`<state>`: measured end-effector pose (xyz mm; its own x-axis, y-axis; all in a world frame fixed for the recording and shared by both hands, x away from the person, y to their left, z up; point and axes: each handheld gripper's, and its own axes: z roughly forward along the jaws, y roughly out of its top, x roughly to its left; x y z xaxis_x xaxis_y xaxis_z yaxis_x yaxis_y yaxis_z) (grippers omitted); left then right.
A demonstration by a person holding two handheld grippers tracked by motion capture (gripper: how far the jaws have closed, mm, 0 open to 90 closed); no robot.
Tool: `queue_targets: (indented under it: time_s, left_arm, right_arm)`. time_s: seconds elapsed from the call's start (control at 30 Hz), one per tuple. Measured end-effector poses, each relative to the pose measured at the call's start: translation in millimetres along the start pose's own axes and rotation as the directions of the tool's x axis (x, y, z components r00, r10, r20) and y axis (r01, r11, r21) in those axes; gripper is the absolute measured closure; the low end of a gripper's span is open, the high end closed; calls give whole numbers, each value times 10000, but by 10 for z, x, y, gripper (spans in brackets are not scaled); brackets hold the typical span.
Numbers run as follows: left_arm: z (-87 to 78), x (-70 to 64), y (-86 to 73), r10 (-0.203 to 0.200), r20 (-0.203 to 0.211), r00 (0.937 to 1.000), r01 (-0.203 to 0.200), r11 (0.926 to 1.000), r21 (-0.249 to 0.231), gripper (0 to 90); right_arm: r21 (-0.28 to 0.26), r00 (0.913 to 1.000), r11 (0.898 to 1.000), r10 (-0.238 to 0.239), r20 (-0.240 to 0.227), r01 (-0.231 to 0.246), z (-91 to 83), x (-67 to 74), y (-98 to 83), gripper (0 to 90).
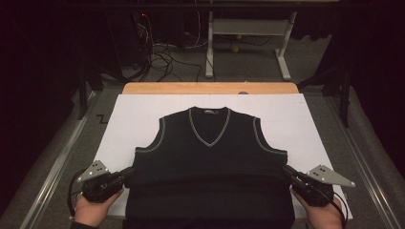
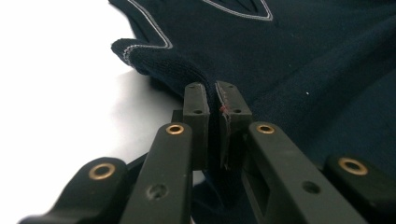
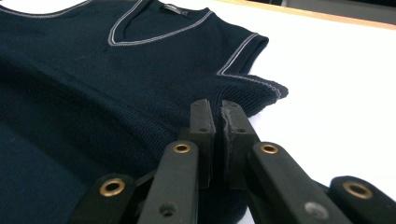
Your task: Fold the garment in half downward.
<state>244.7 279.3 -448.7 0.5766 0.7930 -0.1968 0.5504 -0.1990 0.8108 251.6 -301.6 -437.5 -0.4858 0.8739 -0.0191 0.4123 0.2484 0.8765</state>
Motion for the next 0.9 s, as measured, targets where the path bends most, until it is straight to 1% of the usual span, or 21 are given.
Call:
queue_targets:
  time_s: [0.1,0.13,0.2,0.43,0.47,0.53,0.57,0.6,0.67,0.8,0.9]
  left_arm:
    - [-20,-30,-68,44,80,10000,-46,9997,243,797]
    - [-27,-42,-95,87,112,9999,-91,9993,370,797]
    - [-35,-57,-129,140,153,9998,-148,9985,523,797]
    - [-61,-104,-246,210,140,9997,-223,9946,1015,795]
    - [-61,-104,-246,210,140,9997,-223,9946,1015,795]
    - [-52,-102,-270,195,166,9997,-214,9926,1192,794]
    - [-32,-99,-297,113,147,9998,-133,9892,1461,794]
    - [-32,-99,-297,113,147,9998,-133,9892,1461,794]
    - [-17,-103,-320,84,135,9999,-105,9867,1625,794]
    - [-22,-110,-332,95,99,9999,-110,9863,1647,791]
    - [-13,-100,-347,-17,121,9999,-5,9841,1774,786]
  right_arm:
    - [78,9999,9999,-90,-55,90,-53,26,-47,853]
    - [192,9998,9997,-176,-83,178,-85,46,-87,853]
    - [252,9998,9995,-187,-85,189,-96,55,-101,853]
    - [718,9989,9967,-372,-281,392,-219,143,-235,851]
    - [718,9989,9967,-372,-281,392,-219,143,-235,851]
    - [938,9984,9945,-440,-352,472,-239,165,-283,850]
    - [1123,9980,9922,-499,-393,541,-254,182,-320,849]
    - [1123,9980,9922,-499,-393,541,-254,182,-320,849]
    - [1228,9979,9910,-490,-429,539,-265,196,-347,849]
    - [1460,9970,9872,-565,-521,636,-279,215,-388,844]
    - [1567,9973,9860,-483,-553,565,-276,215,-411,843]
